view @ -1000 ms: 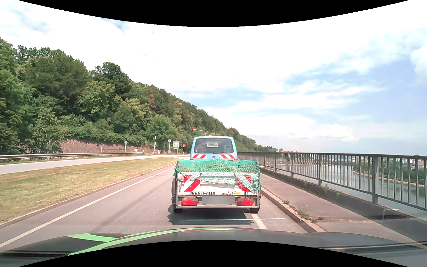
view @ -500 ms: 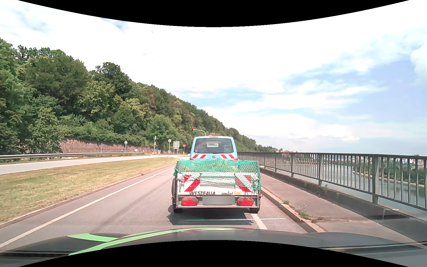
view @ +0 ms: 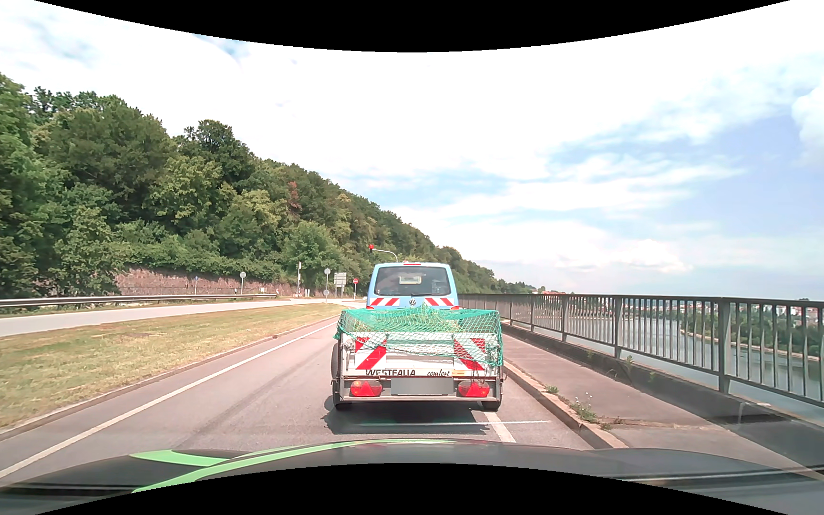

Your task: Follow the waypoints while adhering to traffic rules and regulations

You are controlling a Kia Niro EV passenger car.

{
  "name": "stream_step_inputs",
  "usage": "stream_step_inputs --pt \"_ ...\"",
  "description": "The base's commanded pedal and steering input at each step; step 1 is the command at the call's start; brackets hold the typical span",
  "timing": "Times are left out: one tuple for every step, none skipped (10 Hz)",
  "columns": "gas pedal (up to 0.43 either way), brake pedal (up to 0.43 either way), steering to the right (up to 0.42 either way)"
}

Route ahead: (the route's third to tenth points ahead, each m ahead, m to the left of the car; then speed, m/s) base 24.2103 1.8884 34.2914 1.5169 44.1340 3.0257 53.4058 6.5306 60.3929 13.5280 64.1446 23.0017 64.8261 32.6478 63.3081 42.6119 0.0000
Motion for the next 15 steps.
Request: stream_step_inputs --pt "0.0 0.287 -0.003" --pt "0.0 0.287 -0.003" --pt "0.0 0.287 -0.003" --pt "0.0 0.287 -0.003" --pt "0.0 0.287 -0.003" --pt "0.0 0.287 -0.003" --pt "0.0 0.287 -0.003" --pt "0.0 0.287 -0.003" --pt "0.0 0.287 -0.003" --pt "0.0 0.287 -0.003" --pt "0.0 0.287 -0.003" --pt "0.0 0.287 -0.003" --pt "0.0 0.287 -0.003" --pt "0.0 0.287 -0.003" --pt "0.0 0.287 -0.003"
